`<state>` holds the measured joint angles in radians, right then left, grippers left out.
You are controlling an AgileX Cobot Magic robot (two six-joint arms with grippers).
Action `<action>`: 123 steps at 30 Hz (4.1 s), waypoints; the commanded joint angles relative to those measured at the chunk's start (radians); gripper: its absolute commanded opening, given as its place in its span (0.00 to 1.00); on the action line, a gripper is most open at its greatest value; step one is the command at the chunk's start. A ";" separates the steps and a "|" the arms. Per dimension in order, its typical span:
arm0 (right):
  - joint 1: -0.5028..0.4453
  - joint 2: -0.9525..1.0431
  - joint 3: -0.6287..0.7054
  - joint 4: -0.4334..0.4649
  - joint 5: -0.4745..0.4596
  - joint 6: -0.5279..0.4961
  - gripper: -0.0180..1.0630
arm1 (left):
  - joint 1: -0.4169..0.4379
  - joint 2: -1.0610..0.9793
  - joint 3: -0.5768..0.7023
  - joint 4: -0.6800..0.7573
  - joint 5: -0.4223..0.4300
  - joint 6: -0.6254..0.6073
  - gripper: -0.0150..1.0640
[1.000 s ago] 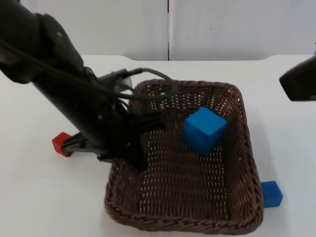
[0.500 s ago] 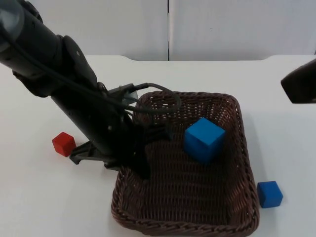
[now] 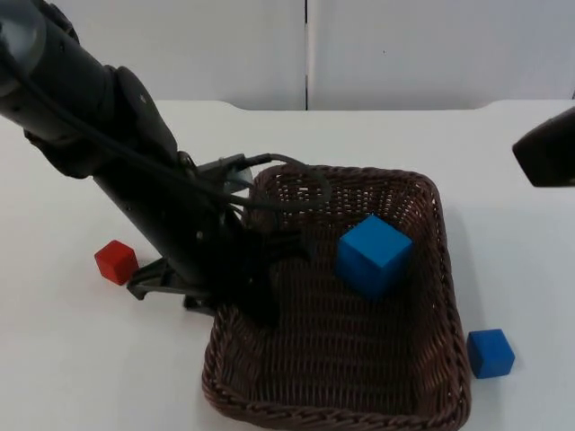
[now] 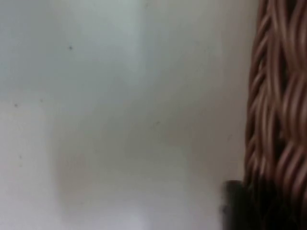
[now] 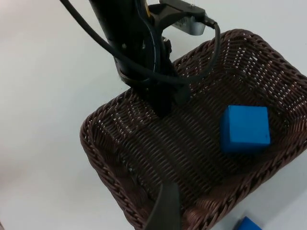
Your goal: Pick up the basket with the left hand and place the largest block into the basket with the right hand.
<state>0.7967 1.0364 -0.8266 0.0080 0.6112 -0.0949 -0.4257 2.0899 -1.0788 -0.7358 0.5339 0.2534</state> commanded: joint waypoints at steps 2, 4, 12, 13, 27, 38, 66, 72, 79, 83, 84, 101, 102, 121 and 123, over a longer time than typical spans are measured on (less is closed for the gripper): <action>0.006 -0.006 0.003 -0.003 -0.013 0.002 0.67 | -0.004 0.004 -0.001 0.012 0.013 0.003 0.66; 0.006 -0.006 0.003 -0.003 -0.013 0.002 0.67 | -0.004 -0.001 -0.003 0.022 0.021 0.005 0.83; 0.006 -0.006 0.003 -0.008 -0.009 0.004 0.67 | -0.004 -0.138 -0.003 0.131 -0.008 0.003 0.99; 0.006 -0.006 0.003 -0.008 -0.009 0.004 0.67 | -0.004 -0.160 -0.003 0.138 -0.015 0.003 0.99; 0.006 -0.014 0.003 -0.008 -0.007 0.010 0.67 | -0.004 -0.285 -0.003 0.169 0.000 0.001 0.99; 0.006 -0.219 0.011 -0.008 -0.003 0.010 0.67 | -0.004 -0.456 0.128 0.205 -0.038 0.003 0.99; 0.006 -0.801 0.232 0.001 0.219 0.064 0.67 | -0.004 -1.192 0.447 0.249 -0.038 0.112 0.99; 0.006 -0.874 0.256 0.023 0.280 0.051 0.67 | -0.004 -1.350 0.490 0.262 0.001 0.112 0.99; 0.006 -0.992 0.264 0.024 0.429 0.053 0.67 | -0.004 -1.519 0.492 0.315 0.169 0.112 0.99; 0.006 -1.036 0.264 0.024 0.463 0.053 0.67 | -0.004 -1.605 0.492 0.354 0.256 0.112 0.99; 0.006 -1.036 0.264 0.026 0.471 0.053 0.67 | -0.004 -1.637 0.492 0.361 0.278 0.112 0.99; 0.004 -1.036 0.313 0.021 0.467 0.054 0.67 | -0.004 -1.986 0.496 0.633 0.469 -0.162 0.99; 0.004 -1.036 0.313 0.021 0.467 0.054 0.67 | -0.004 -2.006 0.496 0.649 0.477 -0.169 0.99; 0.004 -1.036 0.313 0.015 0.467 0.054 0.67 | -0.004 -2.090 0.582 0.682 0.540 -0.211 0.99; 0.004 -1.036 0.313 0.015 0.467 0.054 0.67 | -0.004 -2.090 0.585 0.682 0.540 -0.211 0.99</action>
<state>0.8032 0.0029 -0.5163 0.0261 1.0915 -0.0396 -0.4263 0.0045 -0.5007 -0.0622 1.0701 0.0519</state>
